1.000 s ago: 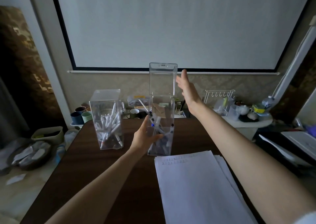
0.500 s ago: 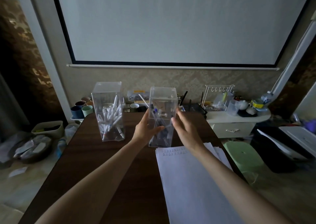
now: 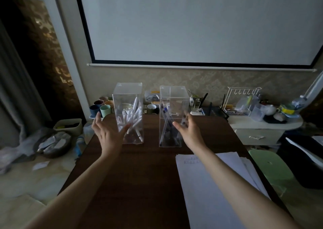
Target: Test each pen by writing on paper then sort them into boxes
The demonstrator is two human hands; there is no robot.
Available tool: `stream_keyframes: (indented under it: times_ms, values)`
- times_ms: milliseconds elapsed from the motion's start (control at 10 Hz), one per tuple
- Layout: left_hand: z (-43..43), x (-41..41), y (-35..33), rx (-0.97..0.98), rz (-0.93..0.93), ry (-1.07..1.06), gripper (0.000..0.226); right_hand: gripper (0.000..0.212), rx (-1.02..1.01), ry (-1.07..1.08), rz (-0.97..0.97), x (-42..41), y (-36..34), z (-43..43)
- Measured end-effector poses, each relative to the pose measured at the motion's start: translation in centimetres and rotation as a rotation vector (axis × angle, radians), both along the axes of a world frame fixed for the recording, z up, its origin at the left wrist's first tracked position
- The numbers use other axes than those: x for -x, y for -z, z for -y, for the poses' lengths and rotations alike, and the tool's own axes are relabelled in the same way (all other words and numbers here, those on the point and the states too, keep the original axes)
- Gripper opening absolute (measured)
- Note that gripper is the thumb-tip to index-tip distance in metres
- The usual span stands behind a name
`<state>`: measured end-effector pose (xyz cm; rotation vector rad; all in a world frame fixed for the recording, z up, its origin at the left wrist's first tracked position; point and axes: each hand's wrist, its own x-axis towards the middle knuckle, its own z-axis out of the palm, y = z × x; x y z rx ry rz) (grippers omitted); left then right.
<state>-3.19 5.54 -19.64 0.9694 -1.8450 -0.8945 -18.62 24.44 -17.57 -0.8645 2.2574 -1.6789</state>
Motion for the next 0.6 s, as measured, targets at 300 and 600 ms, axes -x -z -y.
stream_keyframes:
  times_ms: [300, 600]
  values:
    - [4.2, 1.9, 0.5, -0.277, 0.016, 0.42, 0.072, 0.072, -0.028, 0.008, 0.053, -0.1, 0.1, 3.9]
    - [3.9, 2.2, -0.3, -0.137, 0.128, 0.478, 0.082, 0.075, -0.279, -0.048, 0.01, -0.6, -1.7, 2.5]
